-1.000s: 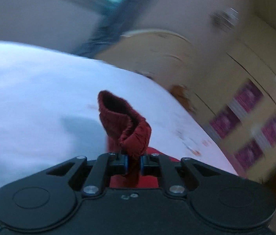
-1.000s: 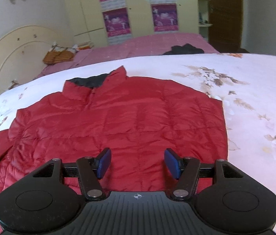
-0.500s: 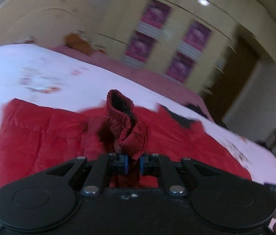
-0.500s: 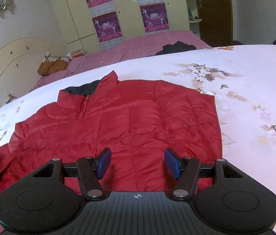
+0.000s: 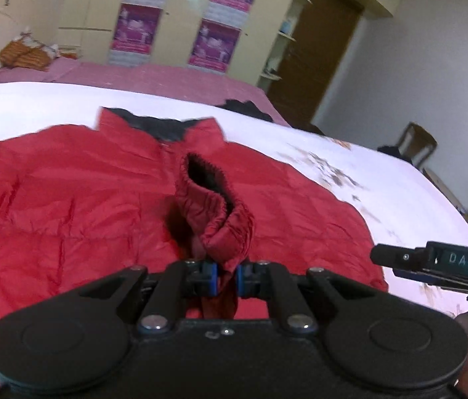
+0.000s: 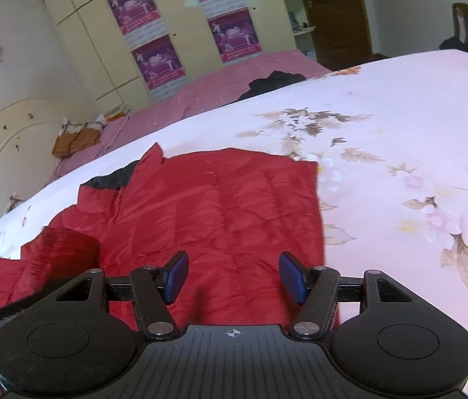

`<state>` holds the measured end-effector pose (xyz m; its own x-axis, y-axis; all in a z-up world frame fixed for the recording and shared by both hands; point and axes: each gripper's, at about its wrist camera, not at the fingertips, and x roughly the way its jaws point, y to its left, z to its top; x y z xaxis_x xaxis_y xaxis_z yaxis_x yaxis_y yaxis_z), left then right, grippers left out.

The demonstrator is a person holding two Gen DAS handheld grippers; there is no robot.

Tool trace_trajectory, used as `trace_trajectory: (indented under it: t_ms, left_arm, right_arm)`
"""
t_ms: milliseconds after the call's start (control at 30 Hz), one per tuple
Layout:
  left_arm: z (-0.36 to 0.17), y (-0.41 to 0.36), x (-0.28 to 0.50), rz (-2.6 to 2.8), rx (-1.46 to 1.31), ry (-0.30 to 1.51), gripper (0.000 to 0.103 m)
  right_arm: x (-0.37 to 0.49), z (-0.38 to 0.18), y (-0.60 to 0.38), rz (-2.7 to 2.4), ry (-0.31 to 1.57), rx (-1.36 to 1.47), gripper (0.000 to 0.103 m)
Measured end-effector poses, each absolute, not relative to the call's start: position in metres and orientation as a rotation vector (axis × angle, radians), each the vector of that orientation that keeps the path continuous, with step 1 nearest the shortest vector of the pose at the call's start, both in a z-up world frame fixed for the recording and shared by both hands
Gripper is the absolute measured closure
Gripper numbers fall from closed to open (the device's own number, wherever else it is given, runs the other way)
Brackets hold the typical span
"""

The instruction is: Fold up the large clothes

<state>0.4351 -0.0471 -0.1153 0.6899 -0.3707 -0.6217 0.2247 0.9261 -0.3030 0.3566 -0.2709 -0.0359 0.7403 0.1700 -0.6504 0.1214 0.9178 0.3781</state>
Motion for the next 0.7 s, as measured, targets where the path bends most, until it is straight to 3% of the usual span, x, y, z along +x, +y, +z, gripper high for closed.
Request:
trace_trajectory:
  t_ms: [67, 133, 200, 233, 467, 700]
  left_arm:
    - [-0.114, -0.061, 0.437, -0.353, -0.205, 0.749, 0.092]
    - [-0.114, -0.073, 0.44, -0.383, -0.201, 0.763, 0.076]
    - [-0.113, -0.083, 0.44, -0.428, -0.213, 0.77, 0.027]
    - [-0.111, -0.083, 0.435, -0.437, -0.22, 0.751, 0.024]
    - [-0.086, -0.038, 0.398, -0.361, -0.235, 0.66, 0.043]
    - [-0.088, 0.087, 0.346, 0.037, -0.186, 0.618, 0.047]
  right_arm:
    - [0.353, -0.035, -0.278, 0.024, 0.74, 0.432, 0.042]
    - [0.35, -0.034, -0.287, 0.025, 0.734, 0.454, 0.042]
    - [0.349, -0.033, -0.294, 0.026, 0.725, 0.484, 0.042]
    - [0.347, -0.032, -0.297, 0.031, 0.721, 0.501, 0.042]
    - [0.35, -0.029, -0.288, 0.108, 0.716, 0.538, 0.042]
    - [0.366, -0.038, -0.248, 0.243, 0.761, 0.546, 0.042]
